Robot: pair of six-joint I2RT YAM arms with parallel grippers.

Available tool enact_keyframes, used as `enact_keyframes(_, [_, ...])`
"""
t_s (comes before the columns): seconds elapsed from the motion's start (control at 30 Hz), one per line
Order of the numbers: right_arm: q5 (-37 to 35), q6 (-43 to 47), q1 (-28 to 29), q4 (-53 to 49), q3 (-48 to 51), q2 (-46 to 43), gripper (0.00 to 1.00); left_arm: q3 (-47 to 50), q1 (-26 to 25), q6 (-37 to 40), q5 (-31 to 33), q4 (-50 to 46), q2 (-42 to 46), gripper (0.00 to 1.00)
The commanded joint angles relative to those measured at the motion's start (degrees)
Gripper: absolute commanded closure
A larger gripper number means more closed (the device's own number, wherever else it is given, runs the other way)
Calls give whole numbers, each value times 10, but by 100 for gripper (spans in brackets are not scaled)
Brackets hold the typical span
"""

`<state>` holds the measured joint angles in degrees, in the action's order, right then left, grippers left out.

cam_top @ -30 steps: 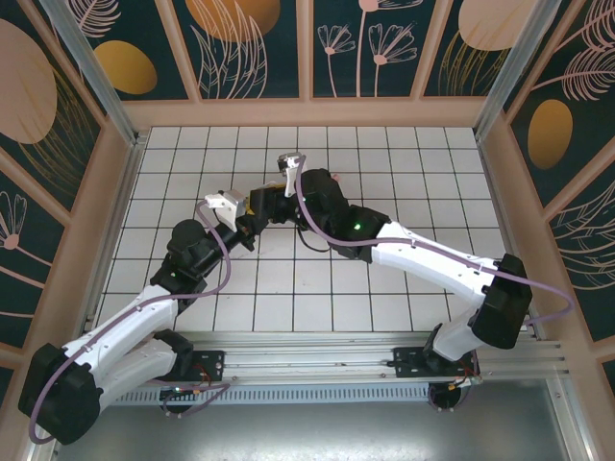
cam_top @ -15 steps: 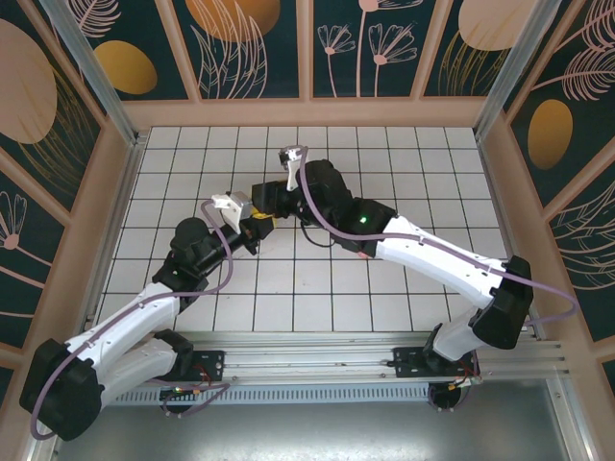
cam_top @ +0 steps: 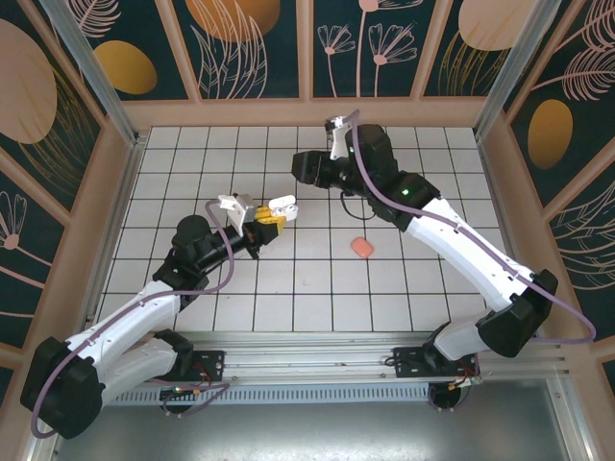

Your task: Insert the wireless bluetooth earbuds into the charging case

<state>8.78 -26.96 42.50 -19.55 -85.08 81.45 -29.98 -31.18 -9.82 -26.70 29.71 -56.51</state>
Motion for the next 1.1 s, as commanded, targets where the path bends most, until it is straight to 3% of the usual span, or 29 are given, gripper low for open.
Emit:
enact_keyframes(0.0, [96, -18, -1, 4, 25, -7, 46, -24, -1, -12, -31, 12, -1, 100])
enact_keyframes(0.13, [153, -23, -6, 14, 34, 12, 45, -26, -1, -27, -42, 27, -10, 100])
enact_keyframes(0.73, [250, -18, -14, -21, 16, 67, 41, -36, -1, -43, -66, 41, -25, 100])
enact_keyframes(1.07, [285, 21, -14, -10, 20, 19, 42, -40, -1, -52, -38, 9, -63, 100])
